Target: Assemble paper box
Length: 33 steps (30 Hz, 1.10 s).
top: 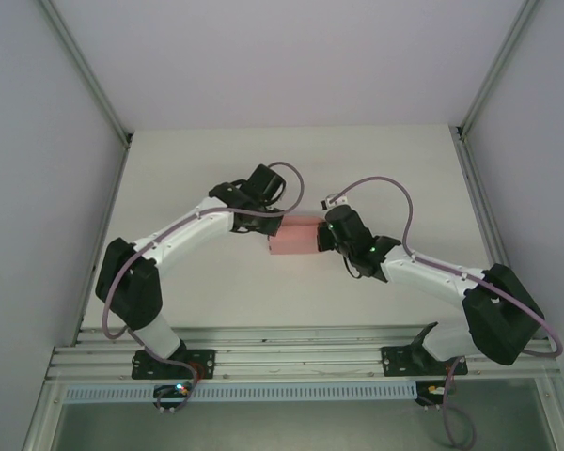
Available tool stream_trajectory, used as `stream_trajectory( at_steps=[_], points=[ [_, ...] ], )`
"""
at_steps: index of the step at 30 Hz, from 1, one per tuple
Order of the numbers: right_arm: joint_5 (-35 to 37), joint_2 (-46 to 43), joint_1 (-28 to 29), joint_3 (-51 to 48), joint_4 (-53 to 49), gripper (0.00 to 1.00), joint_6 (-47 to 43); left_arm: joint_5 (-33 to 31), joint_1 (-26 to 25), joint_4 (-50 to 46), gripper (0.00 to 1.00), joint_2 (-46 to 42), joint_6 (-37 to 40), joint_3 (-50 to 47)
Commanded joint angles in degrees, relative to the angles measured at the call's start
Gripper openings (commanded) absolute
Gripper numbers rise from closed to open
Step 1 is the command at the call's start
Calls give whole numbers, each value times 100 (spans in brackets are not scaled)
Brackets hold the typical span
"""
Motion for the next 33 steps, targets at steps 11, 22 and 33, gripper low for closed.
stream_trajectory(
  at_steps=[11, 22, 33],
  points=[
    [335, 189, 268, -294, -474, 0, 142, 500, 158, -64, 0, 137, -1307, -173],
    [354, 160, 277, -438, -364, 0, -178, -301, -224, 55, 0, -55, -271, -653],
    [181, 234, 293, -991, 781, 0, -339, -386, -509, 1351, 0, -309, -812, -1742]
  ],
)
